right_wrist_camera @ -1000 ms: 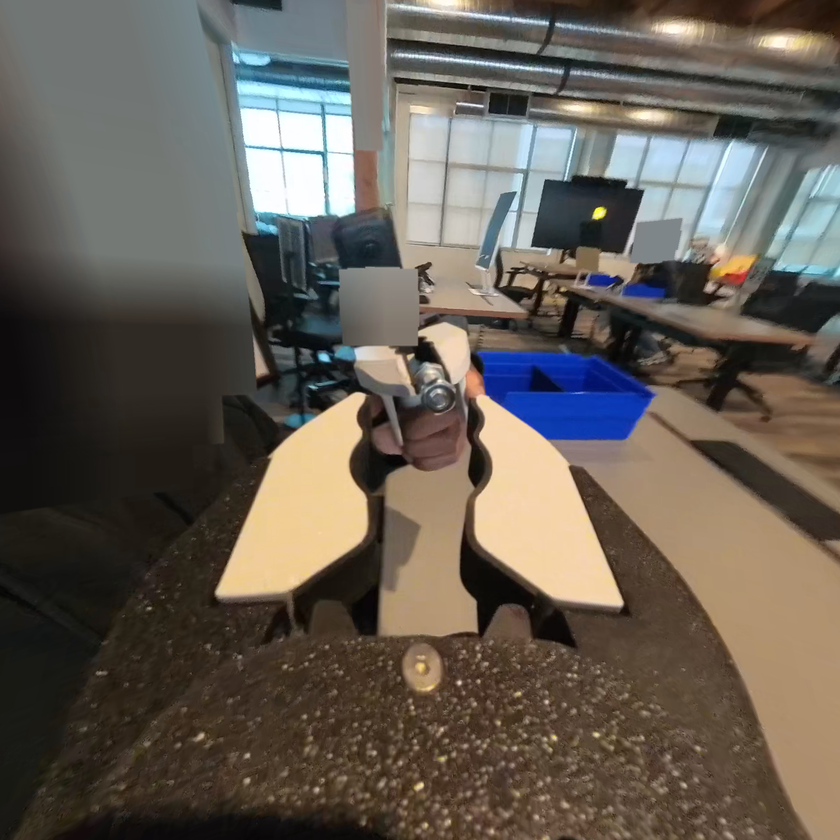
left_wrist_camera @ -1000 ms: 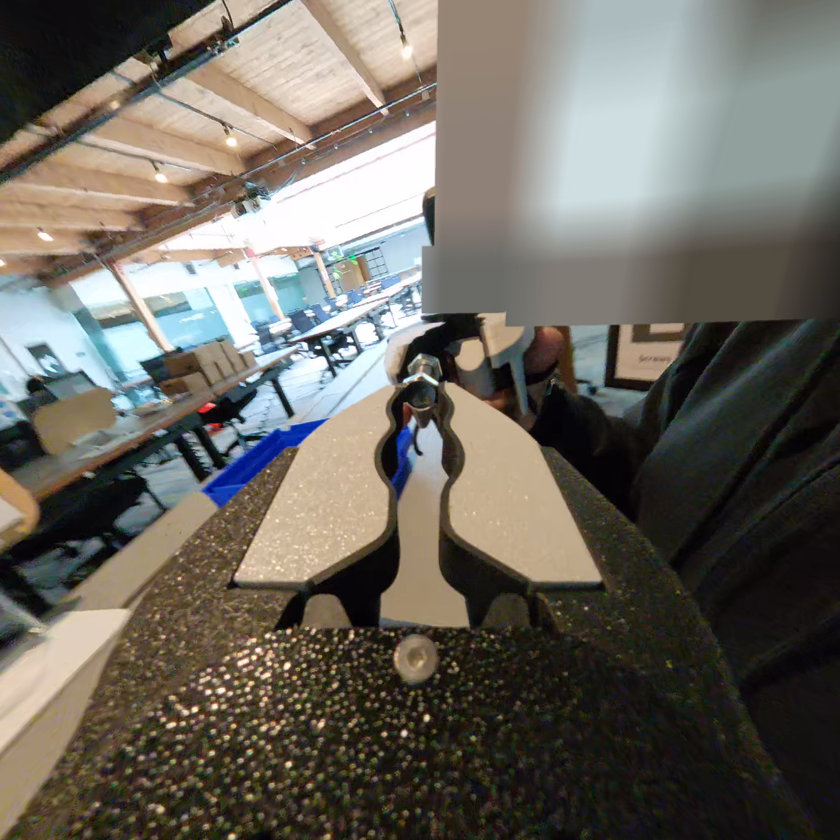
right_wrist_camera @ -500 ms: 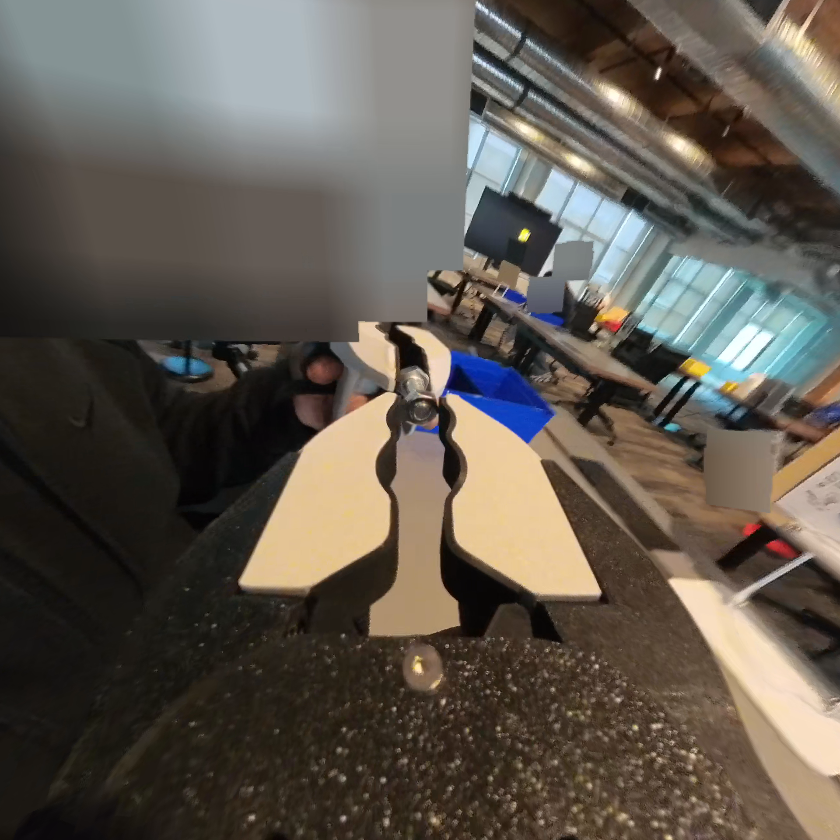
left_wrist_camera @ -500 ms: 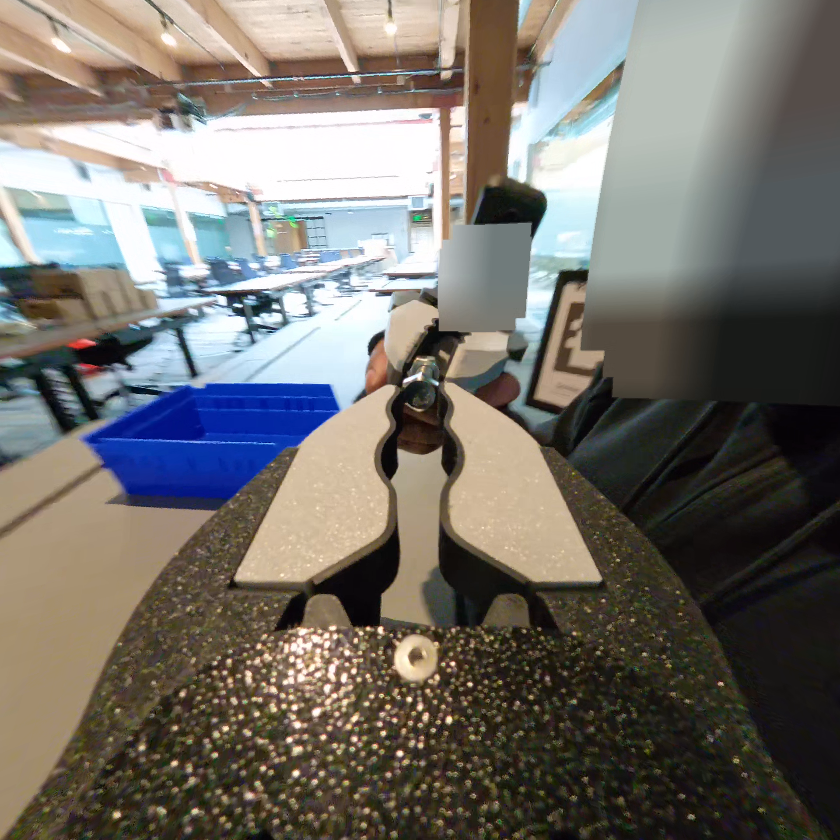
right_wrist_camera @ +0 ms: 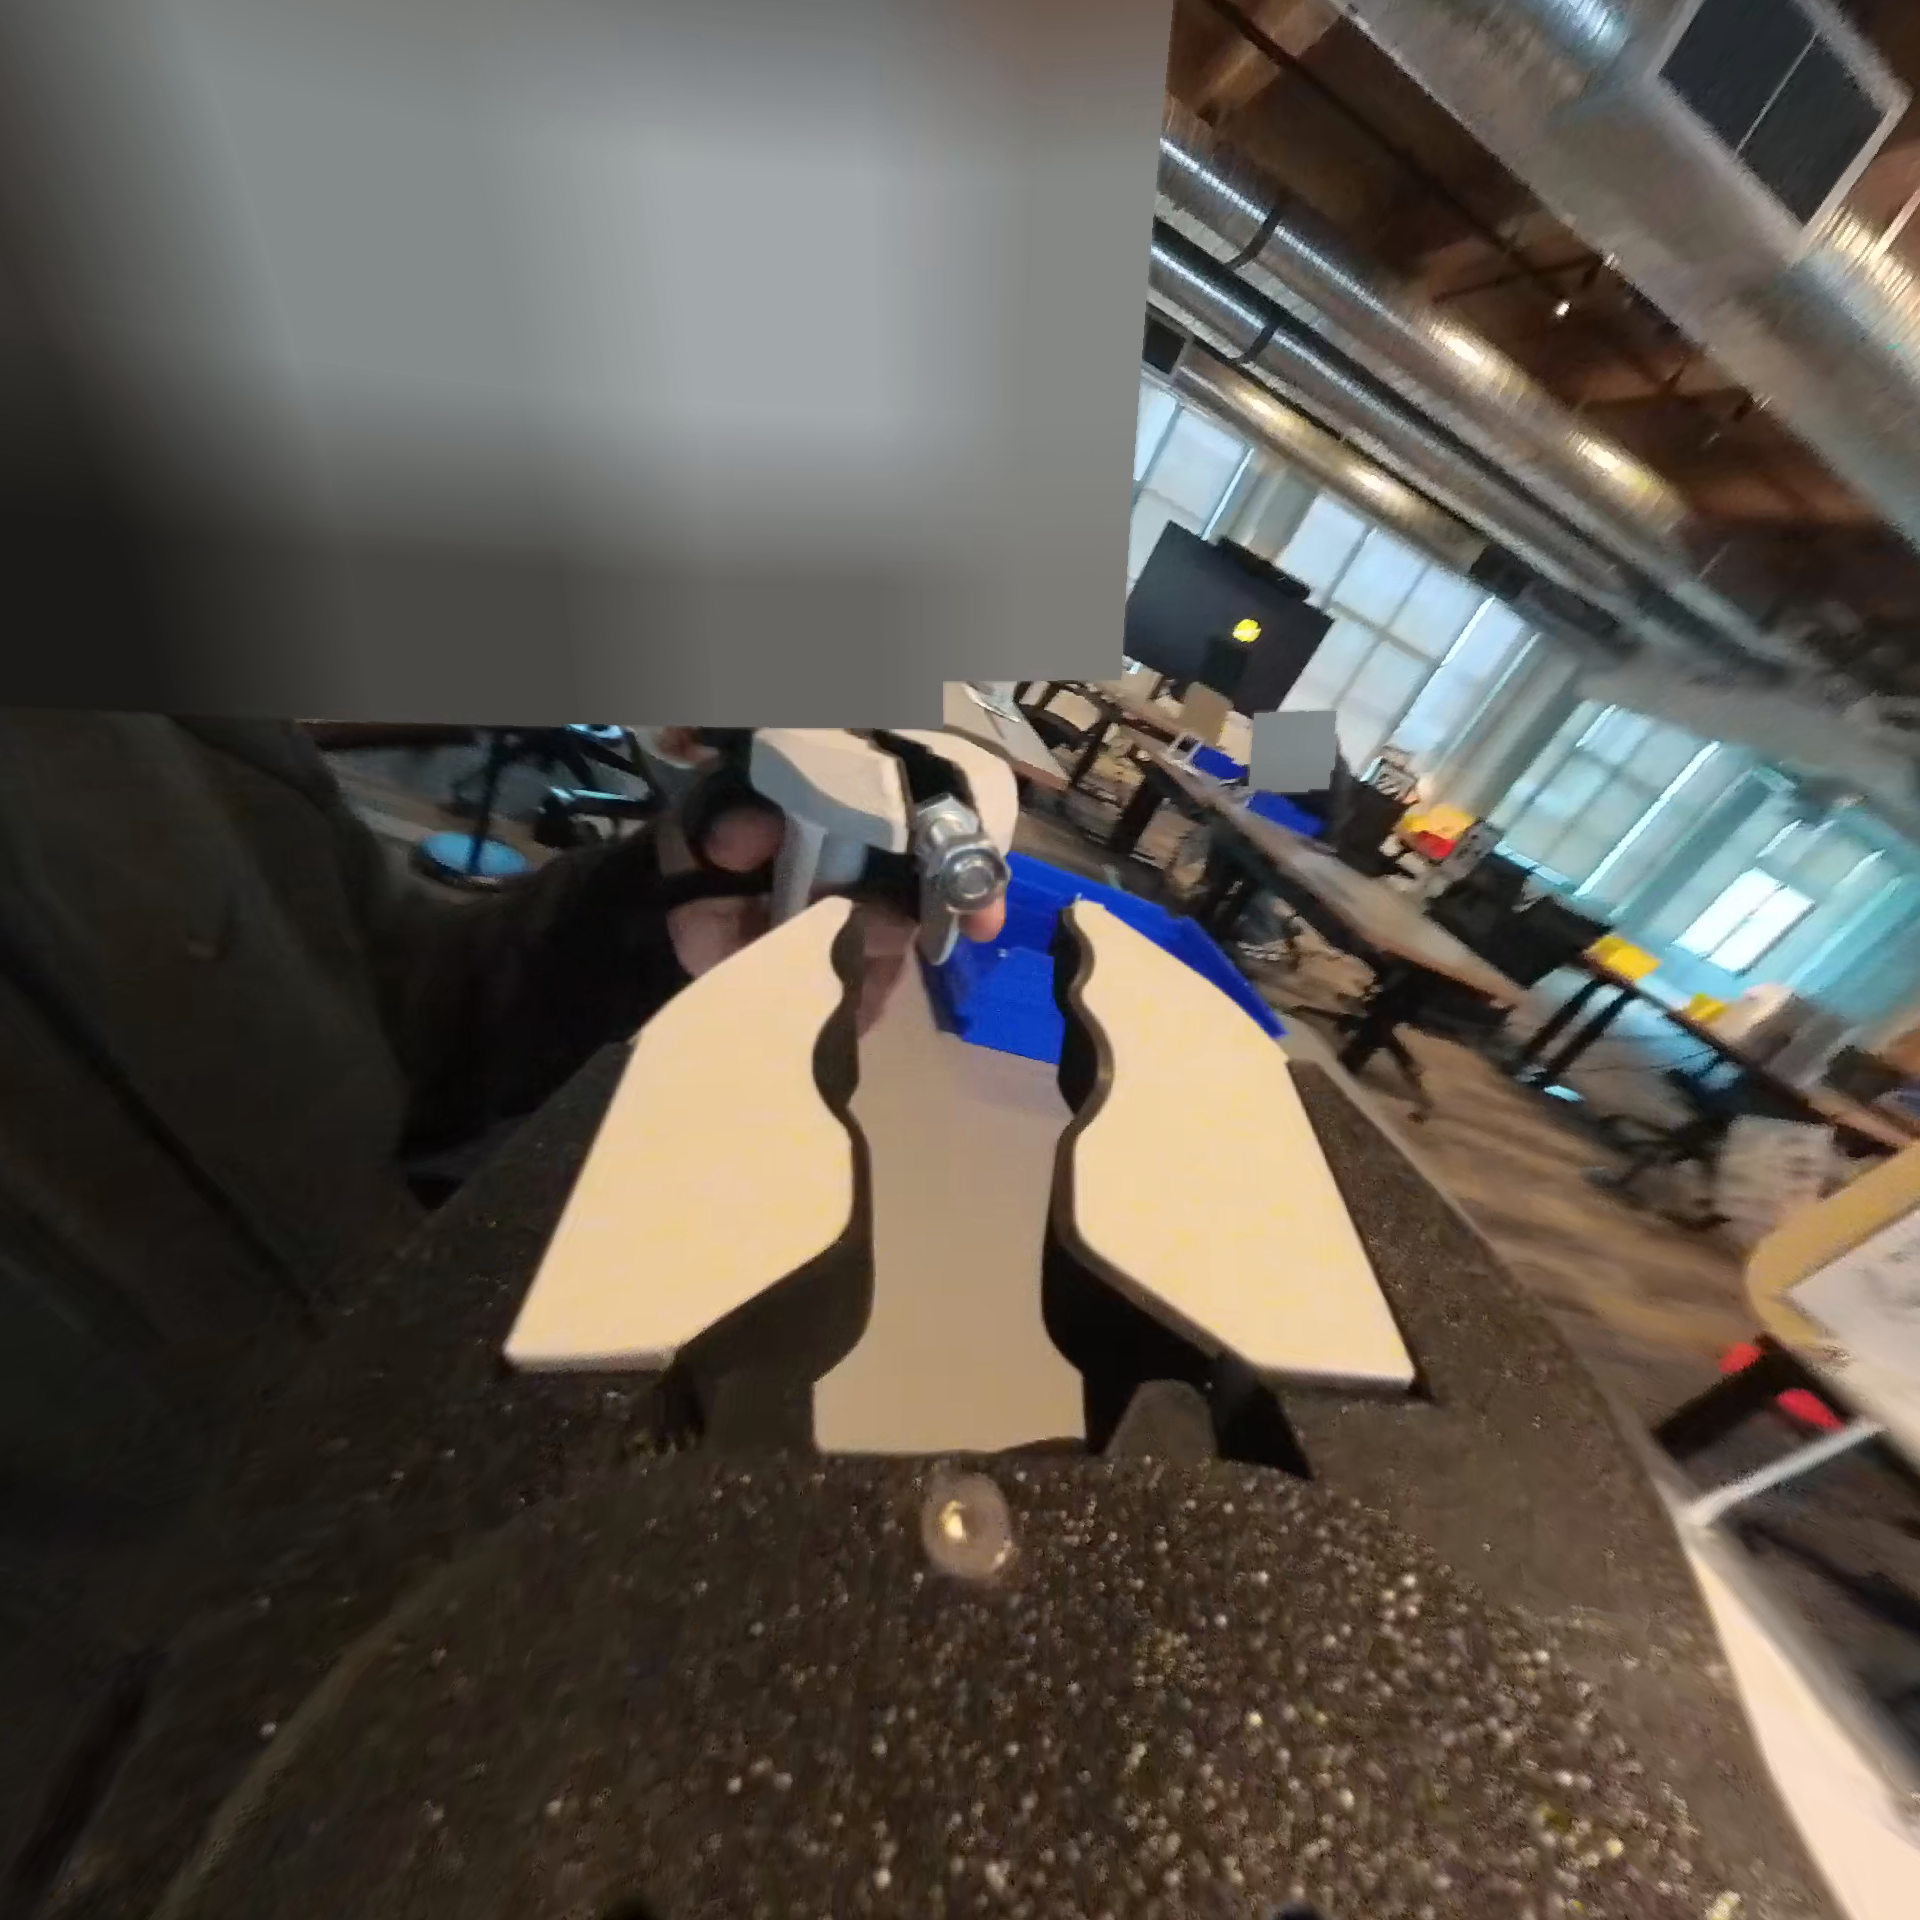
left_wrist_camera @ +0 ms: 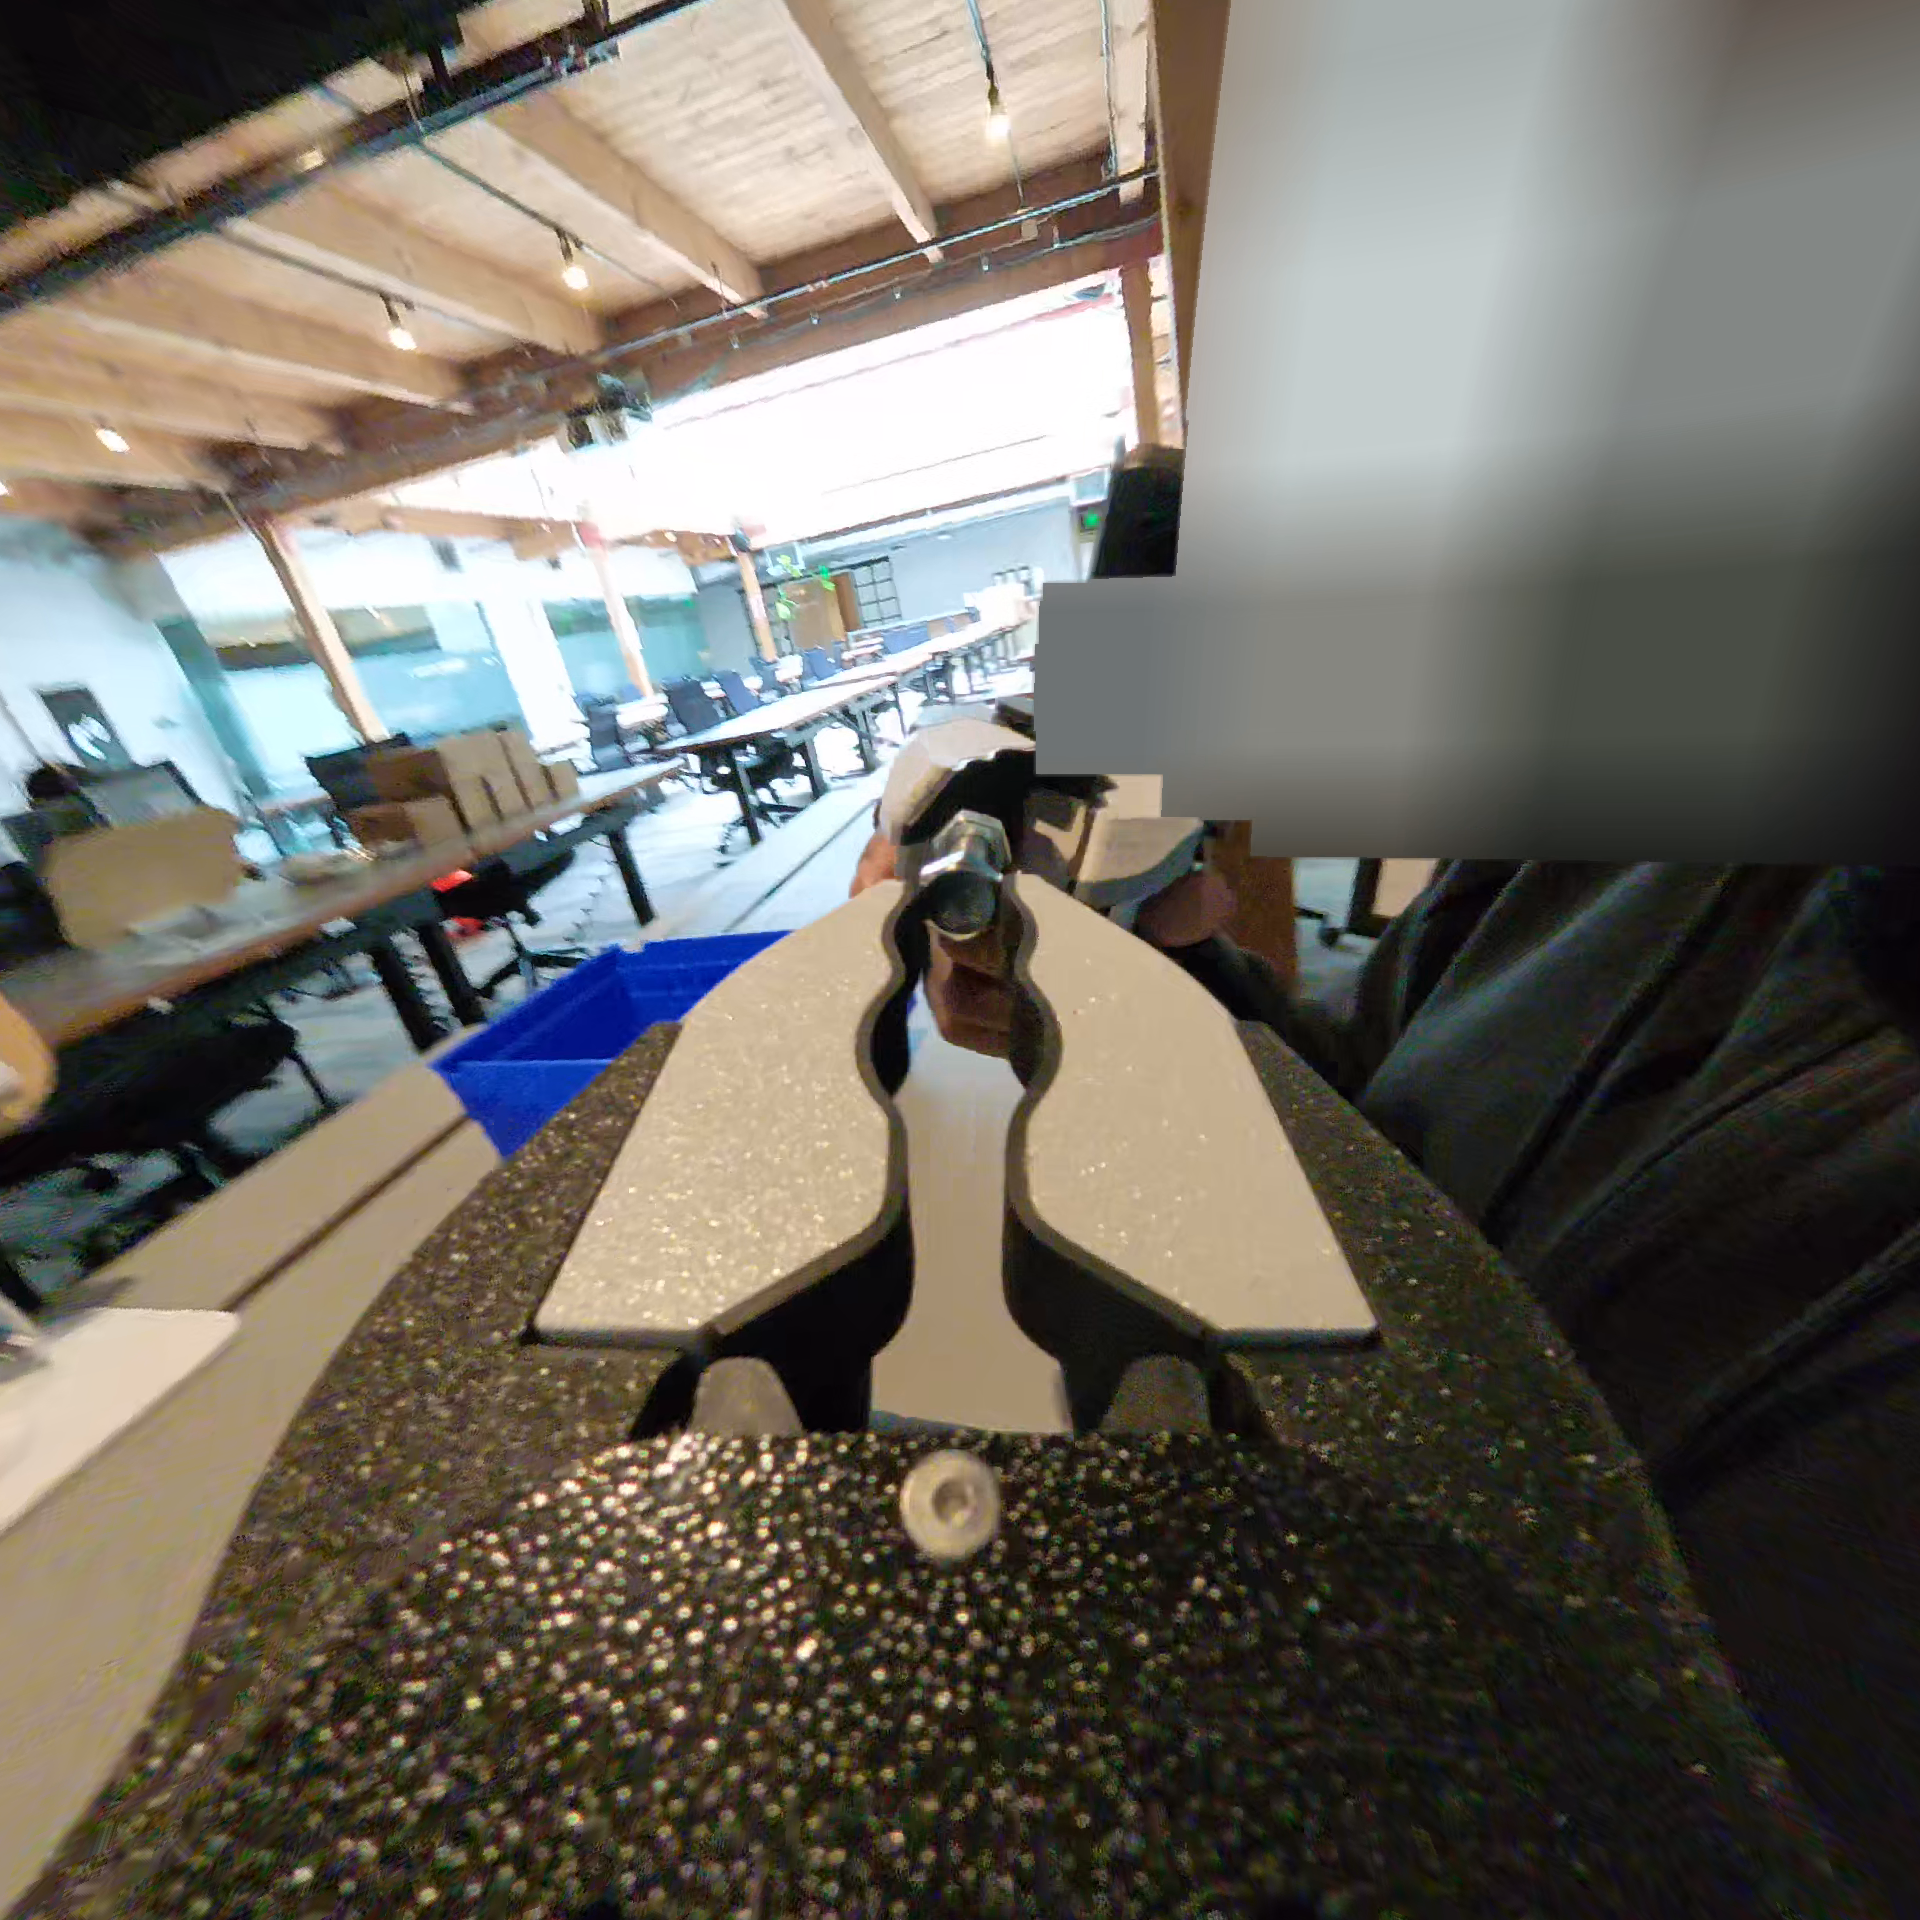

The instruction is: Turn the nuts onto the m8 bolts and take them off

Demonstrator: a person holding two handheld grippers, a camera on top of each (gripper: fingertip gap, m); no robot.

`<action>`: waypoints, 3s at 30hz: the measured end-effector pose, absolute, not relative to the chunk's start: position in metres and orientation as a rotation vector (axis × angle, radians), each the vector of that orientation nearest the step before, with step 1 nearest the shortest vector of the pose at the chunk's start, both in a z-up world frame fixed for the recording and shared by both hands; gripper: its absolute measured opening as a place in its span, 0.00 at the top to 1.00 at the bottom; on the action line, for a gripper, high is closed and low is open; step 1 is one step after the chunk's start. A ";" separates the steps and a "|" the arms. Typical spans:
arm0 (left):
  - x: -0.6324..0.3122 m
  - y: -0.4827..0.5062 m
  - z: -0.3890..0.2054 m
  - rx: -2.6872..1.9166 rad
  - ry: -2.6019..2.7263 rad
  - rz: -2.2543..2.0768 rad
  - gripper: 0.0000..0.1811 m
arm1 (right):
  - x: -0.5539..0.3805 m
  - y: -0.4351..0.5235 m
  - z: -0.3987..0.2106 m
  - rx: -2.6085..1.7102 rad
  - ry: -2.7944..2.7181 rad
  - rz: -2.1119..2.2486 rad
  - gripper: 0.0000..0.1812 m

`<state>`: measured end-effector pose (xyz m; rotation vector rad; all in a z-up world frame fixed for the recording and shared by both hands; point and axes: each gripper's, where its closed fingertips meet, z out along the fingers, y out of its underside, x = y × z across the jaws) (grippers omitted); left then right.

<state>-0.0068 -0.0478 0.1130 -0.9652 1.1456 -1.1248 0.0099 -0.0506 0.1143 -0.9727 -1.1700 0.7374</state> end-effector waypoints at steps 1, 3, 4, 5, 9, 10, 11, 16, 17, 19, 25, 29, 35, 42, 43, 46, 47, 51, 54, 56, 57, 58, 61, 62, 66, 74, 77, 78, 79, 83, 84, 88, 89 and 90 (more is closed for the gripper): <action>-0.007 -0.048 0.113 -0.983 1.139 -1.168 0.93 | 0.009 -0.051 0.114 -0.952 -1.180 0.697 0.81; -0.007 -0.049 0.112 -1.014 1.136 -1.255 0.93 | 0.007 -0.053 0.113 -0.926 -1.195 0.655 0.82; -0.007 -0.049 0.111 -1.029 1.135 -1.289 0.93 | 0.006 -0.054 0.113 -0.916 -1.200 0.645 0.83; -0.007 -0.049 0.110 -1.040 1.133 -1.314 0.93 | 0.006 -0.054 0.113 -0.908 -1.201 0.636 0.84; -0.004 -0.050 0.105 -1.080 1.146 -1.342 0.93 | 0.004 -0.050 0.111 -0.920 -1.193 0.584 0.92; -0.004 -0.048 0.104 -1.076 1.149 -1.316 0.93 | 0.003 -0.049 0.110 -0.935 -1.194 0.579 0.92; -0.004 -0.047 0.104 -1.063 1.157 -1.265 0.93 | 0.003 -0.048 0.108 -0.965 -1.195 0.591 0.92; -0.003 -0.047 0.103 -0.856 1.234 -0.790 0.93 | 0.004 -0.048 0.105 -1.229 -1.113 1.014 0.92; -0.003 -0.049 0.105 -0.820 1.232 -0.732 0.93 | 0.004 -0.050 0.107 -1.247 -1.088 1.123 0.92; -0.003 -0.048 0.110 -0.812 1.197 -0.721 0.93 | 0.005 -0.050 0.112 -1.217 -1.049 1.201 0.91; -0.008 -0.044 0.118 -0.931 1.136 -1.131 0.93 | 0.011 -0.051 0.115 -1.057 -1.100 0.816 0.84; -0.004 -0.042 0.114 -1.021 1.151 -1.399 0.93 | 0.013 -0.048 0.113 -1.007 -1.110 0.511 0.83; 0.008 -0.047 0.102 -1.059 1.256 -1.564 0.93 | 0.012 -0.051 0.109 -1.011 -1.105 0.408 0.89; 0.015 -0.045 0.096 -0.864 1.363 -1.189 0.93 | 0.017 -0.047 0.103 -1.212 -1.030 0.625 0.92; 0.015 -0.045 0.095 -0.799 1.375 -1.080 0.92 | 0.017 -0.047 0.102 -1.263 -0.999 0.741 0.92; 0.014 -0.048 0.099 -0.696 1.359 -0.927 0.92 | 0.016 -0.050 0.105 -1.300 -0.941 1.045 0.92; 0.014 -0.047 0.100 -0.716 1.346 -0.950 0.92 | 0.017 -0.050 0.106 -1.280 -0.935 1.062 0.92; 0.012 -0.049 0.106 -0.795 1.292 -1.157 0.93 | 0.017 -0.050 0.112 -1.189 -0.971 0.923 0.85; 0.011 -0.044 0.106 -0.894 1.260 -1.257 0.93 | 0.017 -0.051 0.113 -1.122 -1.026 0.776 0.83; 0.010 -0.044 0.103 -0.962 1.253 -1.339 0.93 | 0.016 -0.051 0.113 -1.083 -1.059 0.678 0.82; 0.010 -0.044 0.102 -0.983 1.245 -1.377 0.93 | 0.015 -0.049 0.112 -1.071 -1.076 0.631 0.83; 0.009 -0.045 0.102 -0.997 1.238 -1.413 0.93 | 0.014 -0.048 0.110 -1.064 -1.094 0.594 0.83; 0.008 -0.047 0.101 -1.038 1.216 -1.470 0.93 | 0.010 -0.044 0.103 -1.073 -1.137 0.545 0.90; 0.008 -0.046 0.100 -1.043 1.213 -1.447 0.93 | 0.009 -0.044 0.102 -1.074 -1.138 0.554 0.92; 0.007 -0.039 0.096 -1.034 1.197 -1.241 0.92 | 0.007 -0.038 0.099 -1.188 -1.113 0.710 0.92; -0.004 -0.036 0.102 -0.986 1.117 -1.087 0.93 | -0.002 -0.037 0.099 -1.250 -1.093 1.147 0.87; -0.008 -0.033 0.100 -1.061 1.082 -1.199 0.93 | -0.004 -0.042 0.101 -1.151 -1.174 1.034 0.83; -0.009 -0.034 0.098 -1.089 1.079 -1.246 0.93 | -0.004 -0.042 0.101 -1.124 -1.195 0.982 0.83; -0.009 -0.035 0.097 -1.112 1.077 -1.287 0.93 | -0.004 -0.041 0.101 -1.094 -1.212 0.935 0.83; -0.008 -0.039 0.093 -1.146 1.071 -1.381 0.93 | -0.003 -0.040 0.101 -1.016 -1.260 0.831 0.83; -0.008 -0.040 0.093 -1.150 1.070 -1.395 0.93 | -0.003 -0.040 0.101 -1.002 -1.267 0.812 0.83; -0.007 -0.042 0.092 -1.164 1.063 -1.429 0.93 | -0.005 -0.039 0.099 -0.979 -1.291 0.794 0.85; -0.006 -0.042 0.091 -1.168 1.061 -1.429 0.93 | -0.006 -0.040 0.097 -0.979 -1.301 0.792 0.88; -0.006 -0.042 0.091 -1.173 1.057 -1.422 0.93 | -0.007 -0.041 0.096 -0.979 -1.311 0.795 0.91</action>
